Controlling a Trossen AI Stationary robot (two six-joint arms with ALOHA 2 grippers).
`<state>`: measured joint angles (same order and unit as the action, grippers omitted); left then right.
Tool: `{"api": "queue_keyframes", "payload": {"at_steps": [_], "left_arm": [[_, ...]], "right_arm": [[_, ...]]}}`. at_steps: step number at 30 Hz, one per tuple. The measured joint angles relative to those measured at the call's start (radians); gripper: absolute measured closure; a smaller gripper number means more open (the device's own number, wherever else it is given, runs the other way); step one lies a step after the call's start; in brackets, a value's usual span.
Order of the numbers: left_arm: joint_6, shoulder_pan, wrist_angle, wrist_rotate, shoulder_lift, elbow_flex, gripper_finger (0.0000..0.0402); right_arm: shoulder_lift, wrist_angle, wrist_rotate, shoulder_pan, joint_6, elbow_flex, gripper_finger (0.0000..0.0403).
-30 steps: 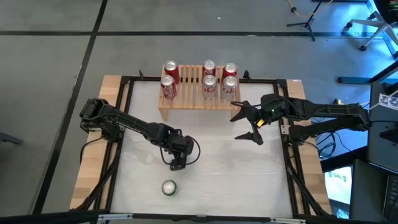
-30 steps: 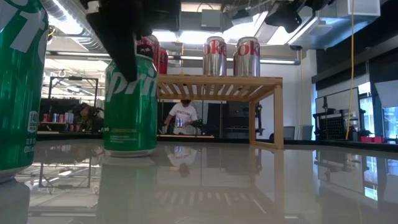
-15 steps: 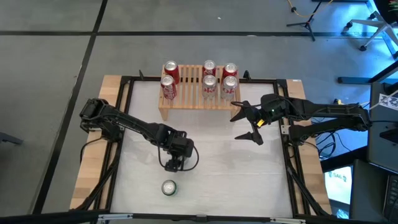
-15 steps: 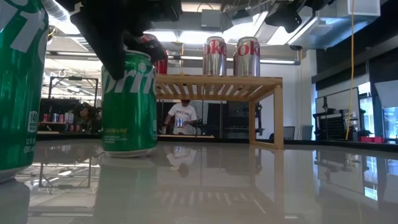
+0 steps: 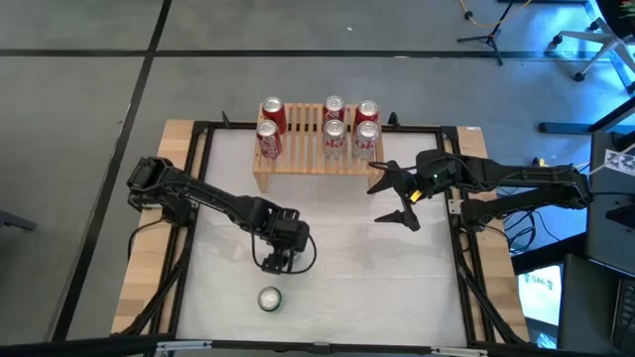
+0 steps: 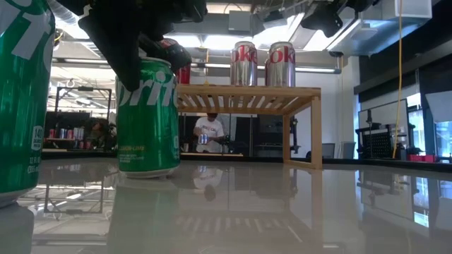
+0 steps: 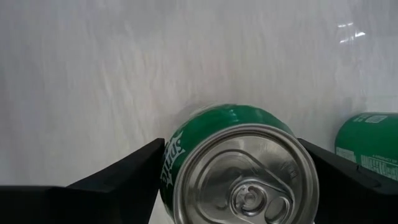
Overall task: Place canned beverage on shelf
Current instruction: Put the top green soda can on the shelf
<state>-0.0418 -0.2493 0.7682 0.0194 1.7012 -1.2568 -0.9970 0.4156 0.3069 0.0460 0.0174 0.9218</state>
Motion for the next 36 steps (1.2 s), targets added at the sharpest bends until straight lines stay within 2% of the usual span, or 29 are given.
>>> {"api": "queue_keyframes", "payload": {"at_steps": [36], "left_arm": [[-0.034,0.0,0.0,-0.036,0.0,0.0,0.0094]], "right_arm": [[0.0,0.003,0.0,0.0,0.0,0.0,0.0017]]}}
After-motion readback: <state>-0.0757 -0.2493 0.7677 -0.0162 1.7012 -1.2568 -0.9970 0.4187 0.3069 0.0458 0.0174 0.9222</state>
